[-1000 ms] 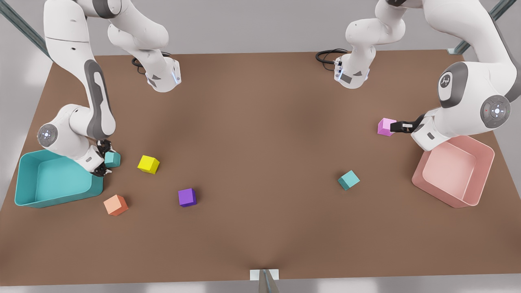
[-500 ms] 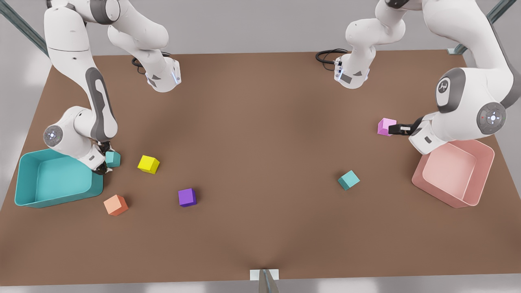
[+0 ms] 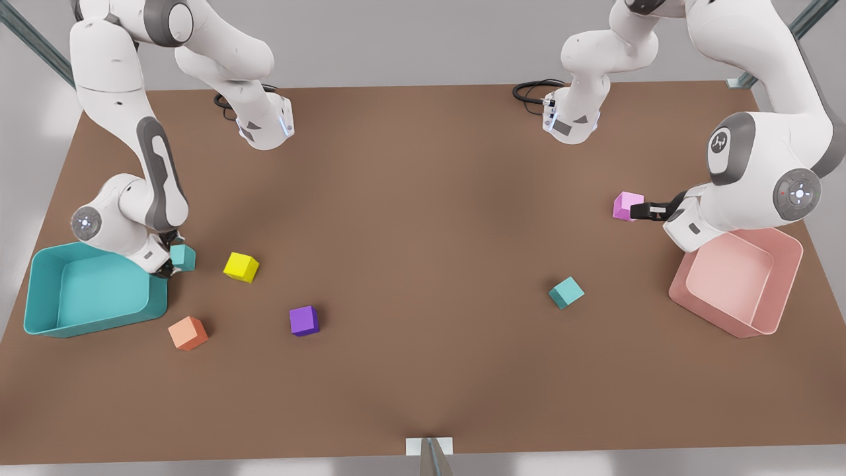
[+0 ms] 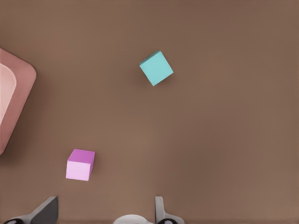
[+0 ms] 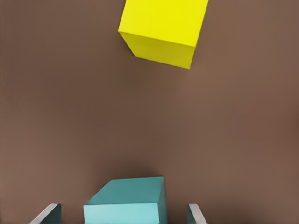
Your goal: Stack the two blue cubes on top of each other
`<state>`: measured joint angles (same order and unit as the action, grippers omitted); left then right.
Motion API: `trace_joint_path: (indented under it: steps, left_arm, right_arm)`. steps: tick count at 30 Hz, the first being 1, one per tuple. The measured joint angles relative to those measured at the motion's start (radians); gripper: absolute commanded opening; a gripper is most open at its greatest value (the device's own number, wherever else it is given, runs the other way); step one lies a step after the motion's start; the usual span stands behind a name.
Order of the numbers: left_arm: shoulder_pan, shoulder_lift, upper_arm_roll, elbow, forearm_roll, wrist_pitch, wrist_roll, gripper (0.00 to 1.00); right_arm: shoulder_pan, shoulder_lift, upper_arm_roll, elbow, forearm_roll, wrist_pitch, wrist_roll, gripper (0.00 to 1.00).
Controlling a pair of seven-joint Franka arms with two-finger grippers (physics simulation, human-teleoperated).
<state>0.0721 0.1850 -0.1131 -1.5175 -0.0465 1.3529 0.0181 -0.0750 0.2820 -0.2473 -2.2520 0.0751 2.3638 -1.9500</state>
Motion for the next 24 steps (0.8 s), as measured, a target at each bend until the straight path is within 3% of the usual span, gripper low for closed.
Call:
trace_joint_path:
  steps: [24]
  left_arm:
    - [-0.002, -0.001, 0.000, 0.000, -0.001, -0.019, -0.001, 1.00]
  right_arm:
    - [0.001, 0.049, -0.007, 0.031, -0.003, 0.000, -0.009, 1.00]
